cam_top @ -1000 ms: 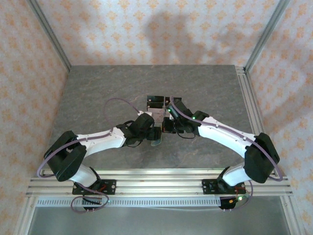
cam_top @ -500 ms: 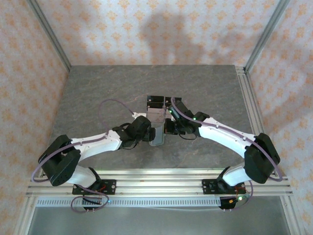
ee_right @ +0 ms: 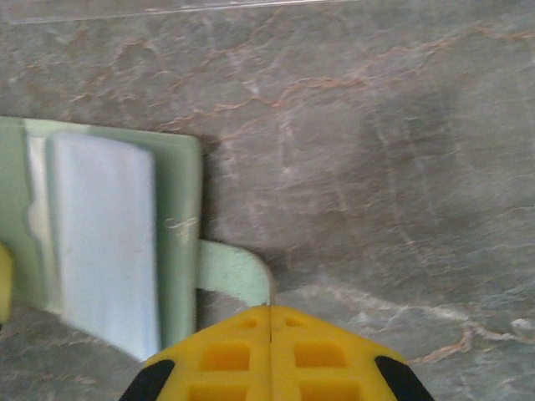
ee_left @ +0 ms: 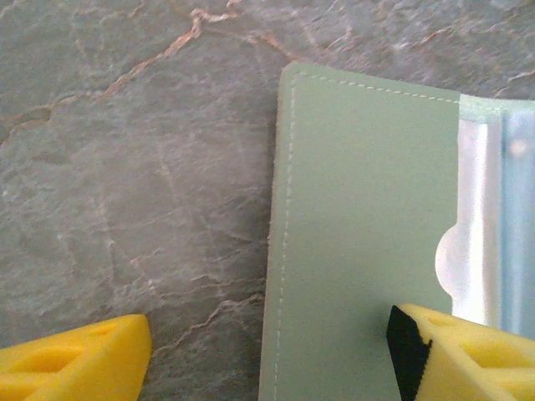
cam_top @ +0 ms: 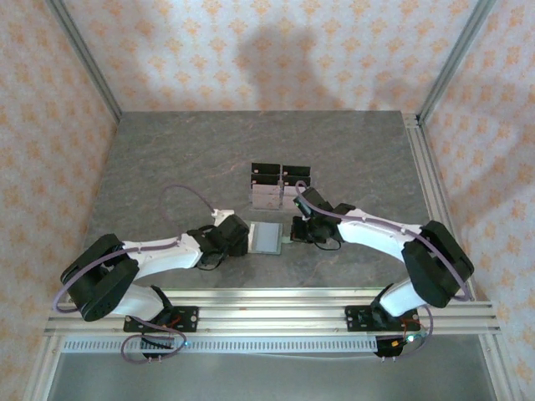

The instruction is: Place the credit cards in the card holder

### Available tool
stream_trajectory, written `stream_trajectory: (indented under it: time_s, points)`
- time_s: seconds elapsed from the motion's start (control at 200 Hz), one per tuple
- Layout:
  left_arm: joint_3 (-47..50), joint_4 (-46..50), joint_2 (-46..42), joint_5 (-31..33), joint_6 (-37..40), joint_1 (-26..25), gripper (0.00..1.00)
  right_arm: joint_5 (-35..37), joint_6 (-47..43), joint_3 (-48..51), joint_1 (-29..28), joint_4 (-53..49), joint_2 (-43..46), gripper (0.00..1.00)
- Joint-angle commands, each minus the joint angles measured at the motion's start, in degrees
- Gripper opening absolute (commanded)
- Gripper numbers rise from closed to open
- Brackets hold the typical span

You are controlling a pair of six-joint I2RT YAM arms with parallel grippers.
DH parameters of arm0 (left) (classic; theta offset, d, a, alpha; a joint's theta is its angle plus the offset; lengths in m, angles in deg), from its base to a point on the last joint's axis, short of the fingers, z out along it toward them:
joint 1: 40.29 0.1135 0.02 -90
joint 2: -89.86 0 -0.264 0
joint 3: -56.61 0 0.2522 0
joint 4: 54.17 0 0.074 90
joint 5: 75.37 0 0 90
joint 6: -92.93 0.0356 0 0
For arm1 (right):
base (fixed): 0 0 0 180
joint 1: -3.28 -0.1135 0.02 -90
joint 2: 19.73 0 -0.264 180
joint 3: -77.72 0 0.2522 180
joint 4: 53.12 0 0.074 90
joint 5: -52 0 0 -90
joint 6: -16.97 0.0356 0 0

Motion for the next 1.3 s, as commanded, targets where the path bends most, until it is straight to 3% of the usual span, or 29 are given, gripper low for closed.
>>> stream_trajectory:
  time_s: [0.0,0.115,0.215,0.305,0.44,0.591,0.766,1.001,1.296]
  points:
    - [1.1,1.6,-1.3,2.5,-2.0,-0.5,0.75,3.6,-0.3,1.5,0.4,1.1,-2.0,0.0]
    - [2.3,0.7,-2.3,1.5,-2.7,-0.5,0.75,4.1,-0.7,2.2,0.7,1.3,-3.7,0.07]
    - [2.4,0.7,-4.4,1.0,-2.7,-0.4,0.76,4.1,-1.1,1.5,0.8,0.3,-3.7,0.2]
    - [1.2,2.0,-6.8,0.9,-2.5,-0.5,0.77,4.1,-1.2,-0.1,0.8,-1.8,-2.1,0.32]
    - [-1.6,5.0,-11.0,1.5,-1.8,-0.5,0.79,4.0,-0.9,-2.5,0.8,-5.5,2.4,0.4]
    - [-5.8,9.4,-13.5,3.8,-0.5,-0.4,0.83,2.2,0.4,-4.8,0.7,-8.5,7.5,0.44]
    - [-9.6,12.6,-9.9,3.8,3.1,0.3,0.84,0.0,1.5,-9.2,-1.7,-10.2,8.0,0.45]
    - [-10.4,14.3,-4.2,3.5,5.1,3.5,0.83,-1.3,3.0,-13.7,-6.8,-6.9,0.1,0.48]
    - [-7.9,13.9,-0.5,4.3,4.3,4.6,0.82,-3.4,4.4,-14.8,-7.9,-0.8,-8.8,0.48]
